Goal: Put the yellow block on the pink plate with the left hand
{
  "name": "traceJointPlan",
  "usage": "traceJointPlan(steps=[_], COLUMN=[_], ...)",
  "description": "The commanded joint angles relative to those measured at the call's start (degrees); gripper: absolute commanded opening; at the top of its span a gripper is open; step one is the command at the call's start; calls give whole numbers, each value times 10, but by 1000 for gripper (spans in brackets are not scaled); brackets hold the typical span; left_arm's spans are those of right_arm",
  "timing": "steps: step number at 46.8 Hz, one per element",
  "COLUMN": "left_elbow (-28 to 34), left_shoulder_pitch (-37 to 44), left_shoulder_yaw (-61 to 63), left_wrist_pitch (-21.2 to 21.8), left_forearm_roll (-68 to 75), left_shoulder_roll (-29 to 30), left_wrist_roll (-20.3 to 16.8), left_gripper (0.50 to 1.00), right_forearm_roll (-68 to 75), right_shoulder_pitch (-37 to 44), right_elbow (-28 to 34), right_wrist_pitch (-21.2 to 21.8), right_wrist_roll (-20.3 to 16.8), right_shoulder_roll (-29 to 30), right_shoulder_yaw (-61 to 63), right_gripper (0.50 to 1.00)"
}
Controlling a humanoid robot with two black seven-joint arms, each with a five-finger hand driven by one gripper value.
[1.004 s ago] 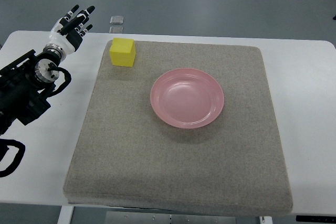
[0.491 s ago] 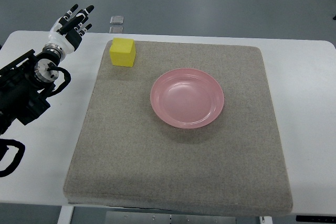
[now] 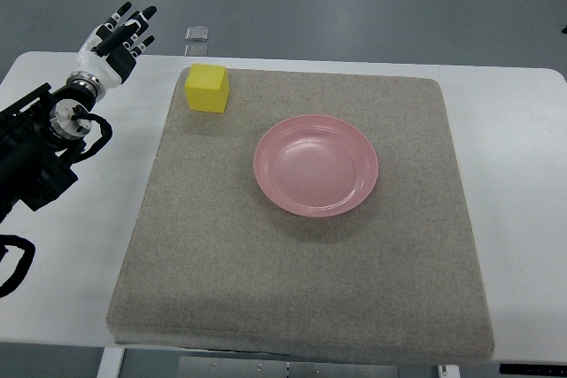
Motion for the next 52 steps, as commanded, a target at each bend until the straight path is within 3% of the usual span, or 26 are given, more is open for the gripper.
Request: traceJointPlan(steps=[1, 29, 52], left_elbow=[0, -26, -49], left_shoulder_pitch=[-1, -6, -25], left_shoulder_yaw=[0, 53, 76], left_wrist_pitch=[0, 5, 5], left_forearm_roll=[0, 12, 219], left_shoulder_roll=[3, 28, 54], left_wrist_roll=[0, 8, 9], left_gripper=[992, 990, 990], right_forearm_roll=[0, 0, 0], right_shoulder_pitch=[0, 0, 0], right_elbow=[0, 0, 0], right_wrist_pitch=[0, 0, 0], right_wrist_roll=[0, 0, 0], right_shoulder_roll=[0, 0, 0], right_shoulder_yaw=[0, 0, 0], right_gripper=[924, 924, 924])
